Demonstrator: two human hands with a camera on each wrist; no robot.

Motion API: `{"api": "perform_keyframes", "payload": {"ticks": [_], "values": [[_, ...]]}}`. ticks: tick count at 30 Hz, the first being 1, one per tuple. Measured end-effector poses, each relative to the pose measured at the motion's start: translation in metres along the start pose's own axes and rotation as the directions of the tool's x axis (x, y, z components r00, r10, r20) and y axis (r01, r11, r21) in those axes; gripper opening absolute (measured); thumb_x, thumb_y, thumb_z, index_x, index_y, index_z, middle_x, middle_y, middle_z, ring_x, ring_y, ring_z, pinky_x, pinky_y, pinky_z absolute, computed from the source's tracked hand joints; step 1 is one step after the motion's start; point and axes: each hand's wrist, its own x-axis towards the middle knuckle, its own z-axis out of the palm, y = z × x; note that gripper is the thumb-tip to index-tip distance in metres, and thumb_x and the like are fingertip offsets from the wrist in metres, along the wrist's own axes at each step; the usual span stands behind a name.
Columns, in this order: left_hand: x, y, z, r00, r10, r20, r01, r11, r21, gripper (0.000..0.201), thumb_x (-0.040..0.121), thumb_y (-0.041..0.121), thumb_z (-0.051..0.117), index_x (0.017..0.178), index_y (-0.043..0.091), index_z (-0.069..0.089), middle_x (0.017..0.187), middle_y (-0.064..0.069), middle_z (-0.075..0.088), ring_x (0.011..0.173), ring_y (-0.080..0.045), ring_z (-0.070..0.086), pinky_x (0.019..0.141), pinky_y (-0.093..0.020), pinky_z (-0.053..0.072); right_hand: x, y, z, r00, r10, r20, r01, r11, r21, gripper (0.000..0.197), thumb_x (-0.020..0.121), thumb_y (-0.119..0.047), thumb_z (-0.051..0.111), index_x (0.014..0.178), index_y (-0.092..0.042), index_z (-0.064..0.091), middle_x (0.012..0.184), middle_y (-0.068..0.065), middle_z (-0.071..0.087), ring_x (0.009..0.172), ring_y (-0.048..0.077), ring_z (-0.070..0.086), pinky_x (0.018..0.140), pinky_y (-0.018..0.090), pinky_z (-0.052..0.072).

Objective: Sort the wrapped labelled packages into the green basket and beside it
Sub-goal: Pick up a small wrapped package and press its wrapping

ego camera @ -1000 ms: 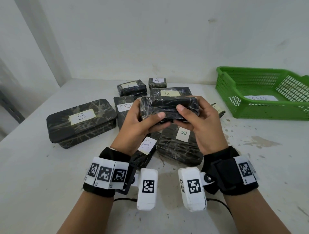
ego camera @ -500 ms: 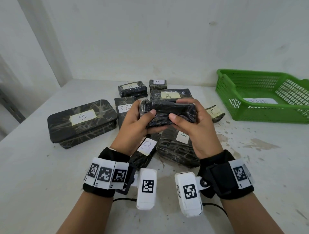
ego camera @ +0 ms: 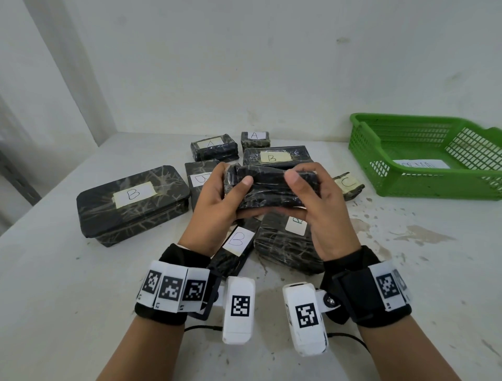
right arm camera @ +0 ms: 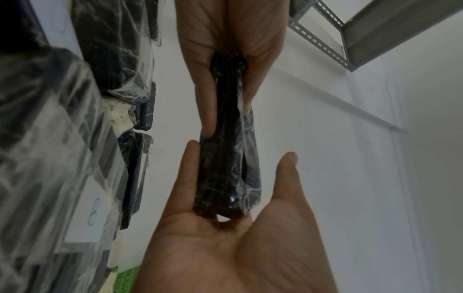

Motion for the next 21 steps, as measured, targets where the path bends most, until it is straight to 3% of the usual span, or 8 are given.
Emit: {"api": "perform_keyframes", "payload": {"ticks": [4,7,11,13,15,18,21], "values": [[0.000,-0.001,-0.002,0.998,0.030,0.059,-0.035,0.997,0.071,0.013,0.096,0.002,0.053,0.097,0.014,0.049,0.097,0.001,0.066,0.091,-0.020,0.069,0.074,-0.039,0.061,0.002,0.002,-0.003,1.000,-0.015,-0.021,0.015,1.000,-0.012,0.017,0.081,-0.028,0.074,0.083,-0.017,0.061,0.093,0.014,0.069,0.087,0.026,0.072,0.071,0.041,0.059],[0.003,-0.003,-0.008,0.995,0.080,0.066,-0.086,0.992,0.094,0.023,0.088,0.002,0.064,0.095,0.020,0.052,0.100,0.006,0.063,0.093,-0.018,0.064,0.079,-0.035,0.058,0.004,0.005,-0.005,0.999,-0.049,0.006,0.049,0.998,-0.030,0.017,0.079,-0.025,0.078,0.080,-0.022,0.061,0.091,0.007,0.062,0.088,0.024,0.064,0.078,0.044,0.056],[0.006,-0.006,-0.018,0.986,0.167,0.024,-0.168,0.977,0.133,0.027,0.070,0.012,0.073,0.088,0.028,0.062,0.123,0.002,0.054,0.118,-0.018,0.054,0.089,-0.027,0.049,0.005,0.006,-0.006,0.999,-0.003,0.045,0.003,1.000,0.014,0.042,0.069,-0.030,0.077,0.104,-0.023,0.056,0.106,0.004,0.065,0.100,0.020,0.065,0.093,0.043,0.053],[0.006,-0.005,-0.020,0.981,0.191,0.027,-0.193,0.974,0.116,0.026,0.066,0.012,0.072,0.081,0.033,0.067,0.128,0.000,0.051,0.123,-0.018,0.051,0.088,-0.025,0.048,0.006,0.005,-0.007,0.998,0.053,0.031,-0.054,0.998,0.038,0.049,0.072,-0.029,0.079,0.114,-0.025,0.054,0.113,0.006,0.065,0.102,0.019,0.066,0.095,0.043,0.053],[0.006,-0.004,-0.020,0.979,0.202,0.035,-0.204,0.974,0.101,0.027,0.063,0.011,0.069,0.076,0.034,0.068,0.129,0.000,0.050,0.122,-0.017,0.051,0.086,-0.026,0.048,0.007,0.003,-0.009,0.995,0.086,0.051,-0.088,0.996,0.034,0.035,0.085,-0.024,0.072,0.117,-0.023,0.057,0.107,0.001,0.067,0.099,0.014,0.067,0.092,0.041,0.055],[0.006,-0.005,-0.018,0.977,0.212,0.016,-0.212,0.970,0.120,0.025,0.061,0.011,0.065,0.074,0.032,0.067,0.126,-0.007,0.049,0.127,-0.021,0.049,0.086,-0.028,0.047,0.007,0.004,-0.010,0.995,0.060,0.076,-0.058,0.998,-0.028,0.014,0.094,-0.009,0.060,0.103,-0.017,0.067,0.100,-0.001,0.069,0.095,0.012,0.066,0.086,0.035,0.052],[0.008,-0.007,-0.018,0.978,0.208,0.002,-0.206,0.969,0.137,0.033,0.069,-0.003,0.056,0.086,0.025,0.062,0.113,-0.015,0.049,0.104,-0.020,0.055,0.080,-0.029,0.048,0.005,0.009,-0.008,0.999,-0.023,0.040,0.026,0.997,-0.074,0.013,0.092,-0.009,0.065,0.098,-0.017,0.072,0.103,0.005,0.071,0.101,0.020,0.067,0.093,0.039,0.052]]}}
